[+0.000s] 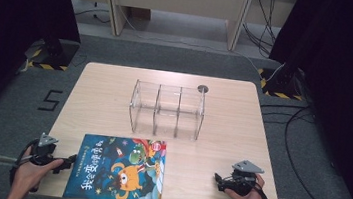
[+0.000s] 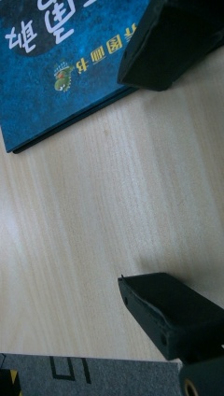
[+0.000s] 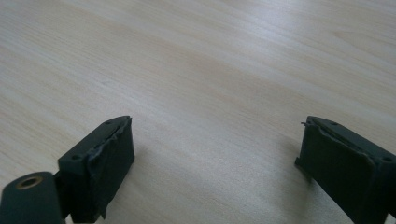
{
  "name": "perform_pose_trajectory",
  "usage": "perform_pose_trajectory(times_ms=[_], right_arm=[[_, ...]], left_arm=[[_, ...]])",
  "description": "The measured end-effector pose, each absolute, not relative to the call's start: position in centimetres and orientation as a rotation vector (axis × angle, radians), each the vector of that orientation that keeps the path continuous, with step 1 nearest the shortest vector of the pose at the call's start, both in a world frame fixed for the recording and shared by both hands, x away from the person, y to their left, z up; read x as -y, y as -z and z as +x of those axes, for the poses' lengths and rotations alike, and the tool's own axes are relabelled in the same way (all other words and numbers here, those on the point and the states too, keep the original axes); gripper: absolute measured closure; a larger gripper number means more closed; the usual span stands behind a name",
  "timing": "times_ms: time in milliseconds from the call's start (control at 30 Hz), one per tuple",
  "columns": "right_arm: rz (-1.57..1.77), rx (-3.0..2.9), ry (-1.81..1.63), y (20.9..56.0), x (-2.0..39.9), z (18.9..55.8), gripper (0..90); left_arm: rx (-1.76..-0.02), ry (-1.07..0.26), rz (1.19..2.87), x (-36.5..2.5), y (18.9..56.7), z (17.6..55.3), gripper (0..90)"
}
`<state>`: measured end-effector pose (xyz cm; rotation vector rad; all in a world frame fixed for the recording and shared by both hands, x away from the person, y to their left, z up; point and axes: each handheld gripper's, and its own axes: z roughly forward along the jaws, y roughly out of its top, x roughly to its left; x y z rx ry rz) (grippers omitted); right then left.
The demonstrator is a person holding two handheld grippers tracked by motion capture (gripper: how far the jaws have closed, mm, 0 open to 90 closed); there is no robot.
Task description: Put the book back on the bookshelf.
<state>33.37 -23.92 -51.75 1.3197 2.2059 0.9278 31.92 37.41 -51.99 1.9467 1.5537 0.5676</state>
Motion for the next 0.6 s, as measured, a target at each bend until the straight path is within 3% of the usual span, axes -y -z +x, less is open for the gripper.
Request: perform_pose_trajectory(times_ms=[133,267,600], right_arm=[[1.342,-2.194,-0.921,51.6,24.2,33.4,17.2],[1.356,-2.193,-0.913,51.5,24.3,33.5,18.5],[1.387,-2.201,-0.938,51.2,24.3,33.5,21.4]], left_arm=[[-1.545,-0.552,1.967,-37.4,51.8,31.9,5.7],[-1.518,-0.541,1.994,-37.3,51.3,31.8,18.6],[-1.493,-0.538,1.999,-36.4,50.4,31.7,23.7]])
